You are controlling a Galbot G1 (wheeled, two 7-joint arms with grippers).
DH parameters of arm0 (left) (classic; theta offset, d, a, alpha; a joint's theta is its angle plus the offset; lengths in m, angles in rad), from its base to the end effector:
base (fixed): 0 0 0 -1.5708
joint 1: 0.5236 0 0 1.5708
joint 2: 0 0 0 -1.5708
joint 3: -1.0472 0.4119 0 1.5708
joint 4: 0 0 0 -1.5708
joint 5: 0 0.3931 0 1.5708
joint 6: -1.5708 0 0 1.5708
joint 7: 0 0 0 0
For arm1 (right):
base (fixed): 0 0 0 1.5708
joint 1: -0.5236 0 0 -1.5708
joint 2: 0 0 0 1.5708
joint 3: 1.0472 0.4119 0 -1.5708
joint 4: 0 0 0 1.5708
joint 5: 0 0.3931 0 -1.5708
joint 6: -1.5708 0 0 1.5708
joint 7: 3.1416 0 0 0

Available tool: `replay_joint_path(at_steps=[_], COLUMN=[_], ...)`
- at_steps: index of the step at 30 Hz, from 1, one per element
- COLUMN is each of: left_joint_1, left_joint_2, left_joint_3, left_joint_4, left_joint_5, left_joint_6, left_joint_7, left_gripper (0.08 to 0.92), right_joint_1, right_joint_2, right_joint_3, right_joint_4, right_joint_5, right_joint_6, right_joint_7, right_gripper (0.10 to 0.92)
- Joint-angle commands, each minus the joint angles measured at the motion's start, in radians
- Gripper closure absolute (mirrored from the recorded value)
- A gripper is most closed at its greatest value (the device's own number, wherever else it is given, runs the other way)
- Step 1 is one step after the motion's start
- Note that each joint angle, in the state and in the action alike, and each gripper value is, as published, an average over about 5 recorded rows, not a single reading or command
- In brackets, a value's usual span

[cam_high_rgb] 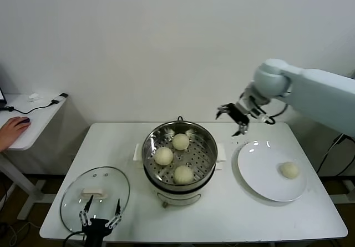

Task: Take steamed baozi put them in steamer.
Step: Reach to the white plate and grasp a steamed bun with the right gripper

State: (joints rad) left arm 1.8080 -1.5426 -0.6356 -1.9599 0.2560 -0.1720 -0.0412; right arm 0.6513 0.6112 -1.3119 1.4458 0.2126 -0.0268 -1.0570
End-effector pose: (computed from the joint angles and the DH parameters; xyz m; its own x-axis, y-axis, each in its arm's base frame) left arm 0.0815 0.0480 -0.4386 -0.9791 -0.0758 0.1886 -0.0078 0.9413 0.3375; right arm 0.5811 -0.1614 -0.0283 -0.2777 -0.2423 0.9296 -0.8689 -0.3494 -0.3506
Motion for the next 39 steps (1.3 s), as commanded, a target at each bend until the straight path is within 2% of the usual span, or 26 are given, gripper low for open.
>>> replay_joint_path(at_steps=[1, 7, 13, 18, 25, 39], left_joint_1=[0.000, 0.001, 0.008, 0.009, 0.000, -0.001], left_joint_2=[0.003, 0.000, -0.010, -0.019, -0.018, -0.018], left_joint_3=[0.002, 0.003, 0.000, -0.001, -0.005, -0.011], left_joint_4=[0.001, -0.001, -0.009, -0.026, -0.014, -0.001], left_joint_5=[-0.012, -0.012, -0.017, -0.009, 0.002, 0.002], left_joint_6=[-0.001, -0.003, 0.001, 0.012, 0.014, 0.010], left_joint_7=[0.000, -0.001, -0.001, 0.007, 0.008, 0.006], left_gripper=[0.177, 0.177, 0.177, 0.177, 0.177, 0.177], right_joint_1=[-0.159, -0.494, -0.750, -0.806, -0.841, -0.804], right_joint_2=[-0.260, -0.229, -0.112, -0.064, -0.042, 0.048], right_joint_3=[0.038, 0.353, 0.671, 0.719, 0.730, 0.739], right_joint_4=[-0.109, -0.252, -0.445, -0.503, -0.501, -0.614], right_joint_5=[0.030, -0.177, -0.380, -0.408, -0.400, -0.441], right_joint_6=[-0.190, -0.120, -0.028, -0.009, -0.010, 0.028], right_joint_7=[-0.005, -0.067, -0.072, -0.072, -0.088, -0.086], right_gripper=[0.203, 0.203, 0.203, 0.203, 0.203, 0.203])
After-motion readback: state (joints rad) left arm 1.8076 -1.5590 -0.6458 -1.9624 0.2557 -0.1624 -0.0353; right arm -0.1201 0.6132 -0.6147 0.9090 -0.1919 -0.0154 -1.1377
